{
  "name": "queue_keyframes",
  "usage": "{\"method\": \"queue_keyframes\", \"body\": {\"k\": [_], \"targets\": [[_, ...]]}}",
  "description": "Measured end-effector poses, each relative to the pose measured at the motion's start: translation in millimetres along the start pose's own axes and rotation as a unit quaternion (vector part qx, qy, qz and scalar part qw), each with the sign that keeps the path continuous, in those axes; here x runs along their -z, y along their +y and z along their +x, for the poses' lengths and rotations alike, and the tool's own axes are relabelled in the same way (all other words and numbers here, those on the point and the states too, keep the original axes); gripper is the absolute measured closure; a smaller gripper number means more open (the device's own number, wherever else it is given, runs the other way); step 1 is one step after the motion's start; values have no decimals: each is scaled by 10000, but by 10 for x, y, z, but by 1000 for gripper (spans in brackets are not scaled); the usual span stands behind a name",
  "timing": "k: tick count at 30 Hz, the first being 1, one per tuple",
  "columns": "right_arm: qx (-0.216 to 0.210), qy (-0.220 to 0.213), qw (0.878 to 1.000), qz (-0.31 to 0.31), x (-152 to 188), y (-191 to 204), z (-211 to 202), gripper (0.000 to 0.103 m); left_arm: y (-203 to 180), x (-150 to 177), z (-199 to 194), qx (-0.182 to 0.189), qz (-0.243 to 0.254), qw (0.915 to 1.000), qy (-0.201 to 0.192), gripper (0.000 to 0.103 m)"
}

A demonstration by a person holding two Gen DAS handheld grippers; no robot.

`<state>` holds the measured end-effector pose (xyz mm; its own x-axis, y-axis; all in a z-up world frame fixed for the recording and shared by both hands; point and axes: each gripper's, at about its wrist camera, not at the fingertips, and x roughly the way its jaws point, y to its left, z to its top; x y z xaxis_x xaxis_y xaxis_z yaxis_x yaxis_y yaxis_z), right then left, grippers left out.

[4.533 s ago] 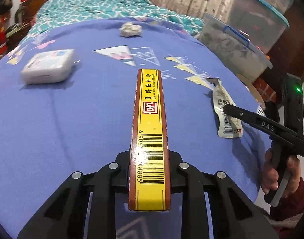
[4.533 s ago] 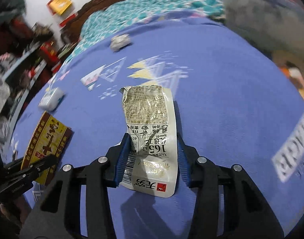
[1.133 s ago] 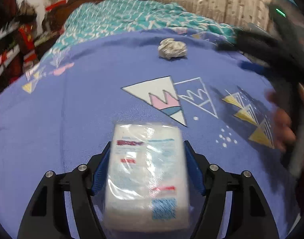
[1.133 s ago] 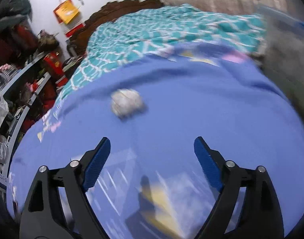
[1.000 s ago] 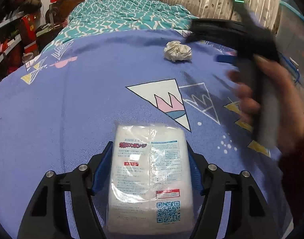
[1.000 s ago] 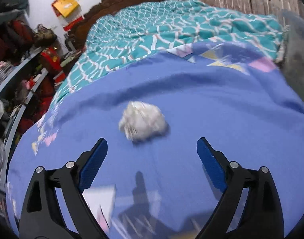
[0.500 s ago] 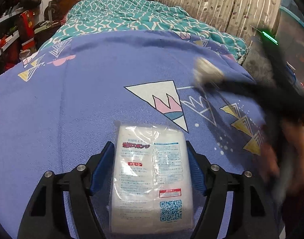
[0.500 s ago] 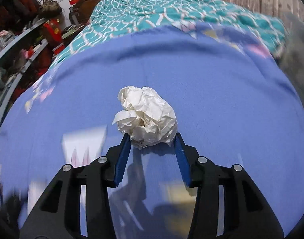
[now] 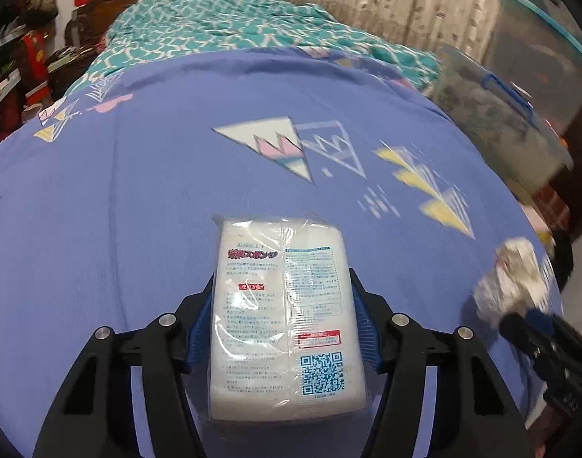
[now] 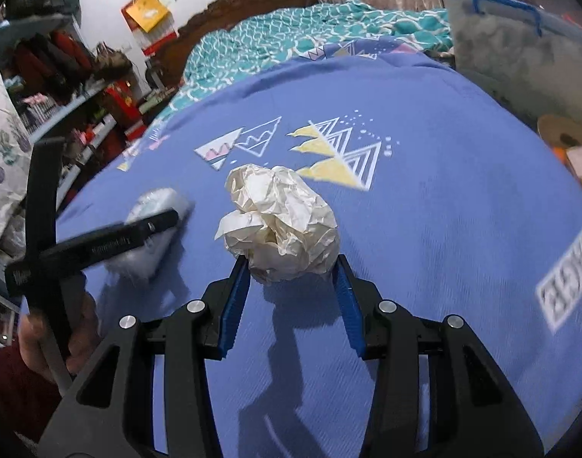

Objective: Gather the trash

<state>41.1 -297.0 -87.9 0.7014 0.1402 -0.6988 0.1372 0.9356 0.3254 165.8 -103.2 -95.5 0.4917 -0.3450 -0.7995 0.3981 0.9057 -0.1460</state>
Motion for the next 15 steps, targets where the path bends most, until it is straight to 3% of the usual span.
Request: {"method": "queue_keyframes", "body": {"k": [4,7,8,12,15], "targets": [[93,-33,9995,-306,149,160,-80,51,-102,310,-191,4,59,10000,-21,41],[77,-4,9993,-365,237,233,-76,45,-165,445,-260,-142,156,9998,-31,29],[108,-1,9993,-371,271,242,-75,39,-183,492,-276,-254,190,9995,-63,26],[164,-98,9990,-401,355,270,-135,24,-178,564,-331,-595,159,9979,-200,26],[236,-289,9985,-411,426,280,-237,20,-159,573,-351,-697,104,9972,-257,25]]}}
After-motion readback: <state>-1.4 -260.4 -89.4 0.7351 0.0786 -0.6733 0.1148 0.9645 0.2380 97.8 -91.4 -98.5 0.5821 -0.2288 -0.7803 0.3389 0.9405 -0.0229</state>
